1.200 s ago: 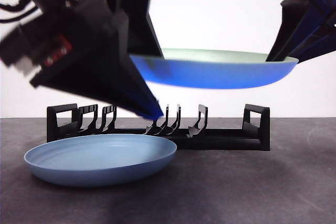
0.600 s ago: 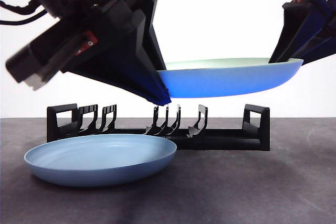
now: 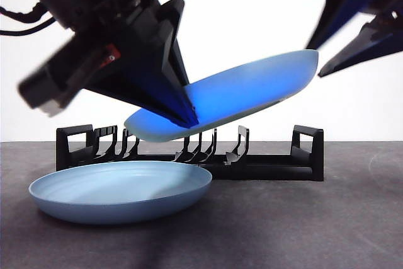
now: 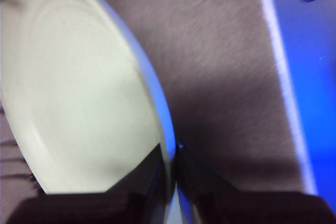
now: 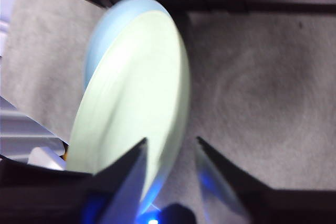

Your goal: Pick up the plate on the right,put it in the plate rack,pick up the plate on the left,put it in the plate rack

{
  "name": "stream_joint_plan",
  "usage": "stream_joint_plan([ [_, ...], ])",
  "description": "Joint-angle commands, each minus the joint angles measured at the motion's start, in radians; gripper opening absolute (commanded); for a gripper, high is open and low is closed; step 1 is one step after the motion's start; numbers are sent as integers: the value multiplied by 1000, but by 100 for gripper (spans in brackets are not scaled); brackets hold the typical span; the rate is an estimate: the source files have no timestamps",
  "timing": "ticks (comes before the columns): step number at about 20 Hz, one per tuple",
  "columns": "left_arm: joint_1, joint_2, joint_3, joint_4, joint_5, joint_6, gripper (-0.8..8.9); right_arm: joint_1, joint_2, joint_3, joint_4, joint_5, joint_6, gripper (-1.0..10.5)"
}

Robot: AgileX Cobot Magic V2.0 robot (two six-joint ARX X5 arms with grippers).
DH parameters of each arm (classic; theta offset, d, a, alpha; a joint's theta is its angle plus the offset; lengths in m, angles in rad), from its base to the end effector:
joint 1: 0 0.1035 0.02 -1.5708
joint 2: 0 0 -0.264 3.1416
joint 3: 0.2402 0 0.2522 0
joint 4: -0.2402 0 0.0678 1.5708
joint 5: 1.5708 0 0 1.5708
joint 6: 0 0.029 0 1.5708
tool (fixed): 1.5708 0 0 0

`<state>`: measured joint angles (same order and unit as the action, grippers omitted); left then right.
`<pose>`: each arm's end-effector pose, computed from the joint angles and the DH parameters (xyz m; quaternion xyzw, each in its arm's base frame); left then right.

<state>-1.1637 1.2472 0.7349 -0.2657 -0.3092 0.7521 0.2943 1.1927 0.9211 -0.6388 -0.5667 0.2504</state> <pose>0.1059 -0.2233 0.2190 0.5462 0.1205 -0.4598 0.6897 0.2168 0.0820 0.2681 0.1612 0.4790 0.3175 0.8024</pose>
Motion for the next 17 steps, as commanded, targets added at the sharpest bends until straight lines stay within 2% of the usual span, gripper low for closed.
stream_joint_plan([
  [1,4,1,-6,37,-6,-47,-8,-1,-9,29,10,1,-10,227],
  [3,4,0,-6,63,-5,-92,-8,-8,-23,49,35,2,-9,227],
  [5,5,0,1,90,-6,-156,-8,-18,-53,71,89,37,-8,227],
  [6,6,0,17,92,-14,-190,-8,-20,-71,84,114,72,-8,227],
  [9,21,-2,105,90,-117,-292,-9,-20,-151,100,212,227,-9,227],
  [10,41,-8,138,84,-113,-337,-9,-20,-175,100,233,264,-9,227],
  [11,74,-14,182,73,-96,-394,-9,-20,-203,100,253,298,-11,227],
  [14,198,-20,288,26,-19,-489,-9,-21,-258,100,260,348,-51,223],
  [17,370,-20,337,17,149,-566,-9,-21,-280,100,243,393,-77,220],
])
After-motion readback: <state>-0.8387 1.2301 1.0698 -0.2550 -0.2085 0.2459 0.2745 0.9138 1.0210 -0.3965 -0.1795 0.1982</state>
